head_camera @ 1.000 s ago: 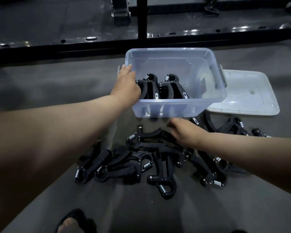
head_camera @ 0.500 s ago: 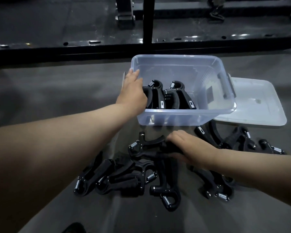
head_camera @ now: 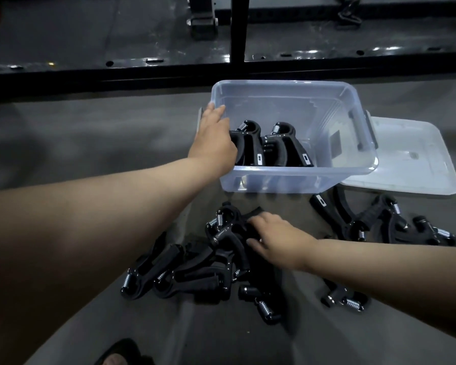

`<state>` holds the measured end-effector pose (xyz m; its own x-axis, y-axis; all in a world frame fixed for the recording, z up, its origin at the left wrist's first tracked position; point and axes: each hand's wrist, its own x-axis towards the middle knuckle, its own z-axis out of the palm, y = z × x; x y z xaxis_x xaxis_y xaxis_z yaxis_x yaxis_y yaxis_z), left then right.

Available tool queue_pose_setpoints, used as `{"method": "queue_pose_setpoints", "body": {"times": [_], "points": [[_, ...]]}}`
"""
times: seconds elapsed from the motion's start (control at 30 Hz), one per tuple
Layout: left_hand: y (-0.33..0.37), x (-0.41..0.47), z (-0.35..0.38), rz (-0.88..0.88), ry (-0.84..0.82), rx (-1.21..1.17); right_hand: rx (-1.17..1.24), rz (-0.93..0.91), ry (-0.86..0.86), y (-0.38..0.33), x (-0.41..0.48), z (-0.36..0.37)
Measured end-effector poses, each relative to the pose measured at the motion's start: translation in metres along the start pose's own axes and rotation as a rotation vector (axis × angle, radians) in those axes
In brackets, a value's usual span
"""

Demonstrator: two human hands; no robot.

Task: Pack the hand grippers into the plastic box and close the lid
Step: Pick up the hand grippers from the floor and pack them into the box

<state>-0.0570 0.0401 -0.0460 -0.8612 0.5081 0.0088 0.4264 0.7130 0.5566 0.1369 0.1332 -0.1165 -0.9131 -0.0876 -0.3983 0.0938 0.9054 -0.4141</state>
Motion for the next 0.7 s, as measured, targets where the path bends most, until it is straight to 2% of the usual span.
{"method": "queue_pose_setpoints", "body": {"times": [0.1, 0.17, 0.23, 0.33, 0.43, 0.5, 0.57, 0.63, 0.7], "points": [[-0.001, 0.001, 0.002, -0.006, 0.018, -0.032, -0.143, 0.072, -0.105, -0.022, 0.024, 0.005], [-0.002, 0.002, 0.003, -0.017, 0.038, -0.092, -0.134, 0.149, -0.139, -0.025, 0.038, 0.003], [-0.004, 0.003, 0.004, -0.022, 0.068, -0.139, -0.146, 0.146, -0.155, -0.028, 0.045, -0.006], [-0.007, 0.004, 0.004, -0.017, 0.097, -0.173, -0.248, -0.003, -0.124, -0.037, 0.028, -0.029], [-0.009, 0.006, 0.004, -0.005, 0.086, -0.188, -0.344, -0.277, -0.053, -0.036, 0.004, -0.057], [-0.012, 0.009, 0.003, 0.033, 0.079, -0.161, -0.287, -0.439, 0.059, -0.025, -0.007, -0.083], [-0.017, 0.013, -0.001, 0.065, 0.080, -0.093, -0.228, -0.477, 0.305, -0.007, -0.015, -0.108], [-0.022, 0.016, -0.006, 0.061, 0.091, -0.033, -0.125, -0.433, 0.591, 0.010, -0.018, -0.131], [-0.025, 0.017, -0.007, 0.037, 0.090, -0.040, 0.103, -0.285, 0.748, 0.016, -0.008, -0.148]]}}
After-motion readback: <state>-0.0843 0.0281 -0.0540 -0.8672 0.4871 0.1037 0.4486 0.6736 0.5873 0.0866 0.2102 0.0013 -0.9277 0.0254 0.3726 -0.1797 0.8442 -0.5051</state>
